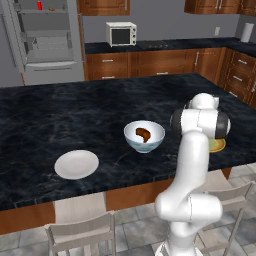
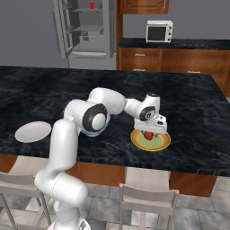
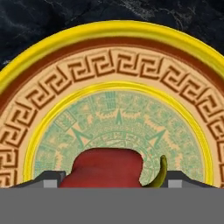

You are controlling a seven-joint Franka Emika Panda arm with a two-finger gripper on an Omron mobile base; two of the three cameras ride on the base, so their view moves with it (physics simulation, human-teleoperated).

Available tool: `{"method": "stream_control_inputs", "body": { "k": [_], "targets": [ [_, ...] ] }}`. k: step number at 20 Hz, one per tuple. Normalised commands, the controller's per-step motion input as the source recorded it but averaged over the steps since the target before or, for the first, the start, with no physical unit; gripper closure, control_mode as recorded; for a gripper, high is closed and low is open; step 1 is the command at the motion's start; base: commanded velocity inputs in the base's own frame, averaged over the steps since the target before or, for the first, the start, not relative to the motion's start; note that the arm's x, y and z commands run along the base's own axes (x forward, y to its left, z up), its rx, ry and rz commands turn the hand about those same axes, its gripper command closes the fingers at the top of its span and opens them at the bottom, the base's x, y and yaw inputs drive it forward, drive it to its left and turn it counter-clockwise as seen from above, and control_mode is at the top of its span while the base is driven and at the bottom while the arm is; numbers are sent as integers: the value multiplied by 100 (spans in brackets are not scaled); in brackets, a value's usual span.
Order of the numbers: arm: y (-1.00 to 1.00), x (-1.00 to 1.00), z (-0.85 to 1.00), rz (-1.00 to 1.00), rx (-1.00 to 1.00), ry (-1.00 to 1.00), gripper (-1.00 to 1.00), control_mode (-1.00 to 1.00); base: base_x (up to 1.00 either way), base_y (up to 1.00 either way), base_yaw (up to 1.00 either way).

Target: Pick the chicken drumstick and bell pepper from their plates and place them in the bowl. Then put the bowl in the fridge.

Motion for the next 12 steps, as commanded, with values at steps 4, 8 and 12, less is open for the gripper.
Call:
{"method": "stream_control_inputs", "body": {
  "k": [4,8,12],
  "targets": [
    [21,-22,23,0,6,-5,100,-100,0,0,0],
    [35,-30,46,0,5,-15,100,-100,0,0,0],
    [37,-33,56,0,1,-20,100,-100,0,0,0]
  ]
}}
